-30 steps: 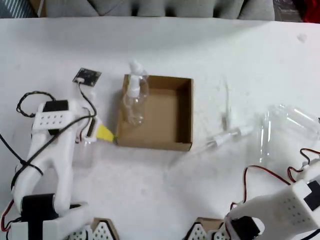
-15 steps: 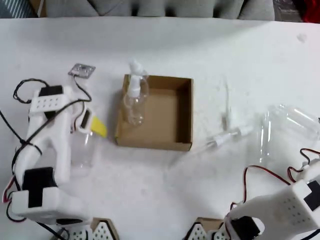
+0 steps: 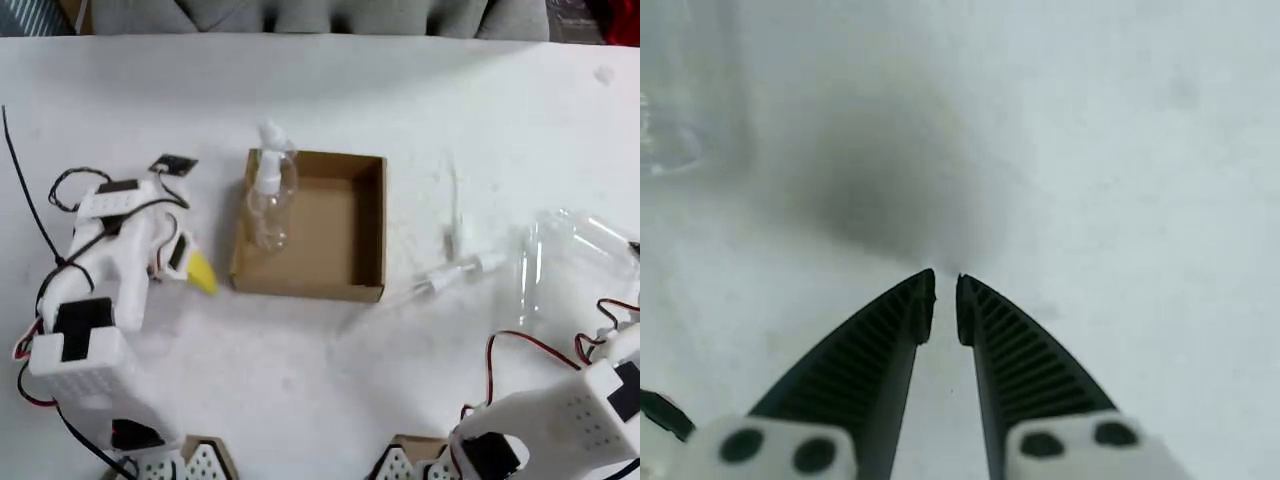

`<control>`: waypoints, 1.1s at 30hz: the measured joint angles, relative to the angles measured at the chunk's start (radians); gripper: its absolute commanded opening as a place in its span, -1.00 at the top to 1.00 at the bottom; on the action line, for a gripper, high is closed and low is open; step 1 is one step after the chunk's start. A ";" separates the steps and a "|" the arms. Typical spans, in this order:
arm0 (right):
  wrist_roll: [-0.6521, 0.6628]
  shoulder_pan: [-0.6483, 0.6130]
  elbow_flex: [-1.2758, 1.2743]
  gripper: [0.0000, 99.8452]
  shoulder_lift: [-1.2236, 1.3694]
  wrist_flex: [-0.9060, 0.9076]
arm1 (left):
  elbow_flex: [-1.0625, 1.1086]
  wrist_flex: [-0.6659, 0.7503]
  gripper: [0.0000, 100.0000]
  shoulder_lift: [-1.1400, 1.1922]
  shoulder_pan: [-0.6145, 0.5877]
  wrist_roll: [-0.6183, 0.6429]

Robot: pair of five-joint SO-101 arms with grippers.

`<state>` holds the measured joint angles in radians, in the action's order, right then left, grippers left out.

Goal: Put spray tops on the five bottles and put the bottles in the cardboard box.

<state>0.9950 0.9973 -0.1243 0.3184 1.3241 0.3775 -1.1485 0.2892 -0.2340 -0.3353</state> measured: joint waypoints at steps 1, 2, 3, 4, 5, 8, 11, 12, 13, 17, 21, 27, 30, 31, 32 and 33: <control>0.000 0.000 -0.002 0.97 0.000 0.000 | -0.002 0.000 0.68 0.003 0.000 -0.002; 0.000 -0.002 -0.003 0.97 0.000 0.000 | -0.002 0.002 0.84 0.003 0.000 -0.003; 0.000 -0.002 -0.003 0.97 0.000 0.005 | -0.002 0.002 0.92 0.003 0.002 -0.003; 0.000 -0.002 -0.003 0.97 0.000 0.005 | -0.002 0.002 0.86 0.000 0.008 -0.005; 0.000 -0.002 -0.003 0.97 0.000 0.002 | -0.002 0.002 0.83 -0.005 0.015 -0.005; 0.000 -0.002 -0.003 0.97 0.000 0.003 | -0.002 0.002 0.98 -0.006 0.020 -0.005; 0.000 -0.002 -0.003 0.97 0.000 0.002 | -0.002 0.002 0.96 -0.006 0.020 0.023; 0.000 -0.002 -0.003 0.97 0.000 0.003 | -0.002 0.002 0.96 -0.006 0.020 0.037; 0.000 -0.002 -0.003 0.97 0.000 0.005 | -0.002 0.002 0.96 -0.006 0.020 0.057; 0.000 -0.017 -0.003 0.97 -0.051 0.072 | -0.002 0.008 0.96 -0.011 0.020 0.129; 0.000 -0.054 -0.003 0.97 -0.120 0.173 | 0.000 0.011 0.96 -0.025 0.020 0.158; -0.091 -0.164 -0.003 0.97 -0.157 0.308 | 0.032 0.020 0.96 -0.054 0.020 0.163; -0.176 -0.253 -0.017 0.97 -0.167 0.321 | 0.068 0.052 0.96 -0.080 0.020 0.166; -0.201 -0.284 -0.031 0.97 -0.175 0.322 | 0.084 0.064 0.96 -0.092 0.020 0.166; -0.221 -0.315 -0.046 0.97 -0.187 0.324 | 0.100 0.078 0.96 -0.106 0.020 0.166; -0.239 -0.345 -0.063 0.97 -0.206 0.324 | 0.118 0.091 0.96 -0.121 0.020 0.166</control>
<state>0.7557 0.6521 -0.1872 0.1128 1.6479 0.4956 -1.0579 0.1680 -0.2140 -0.1695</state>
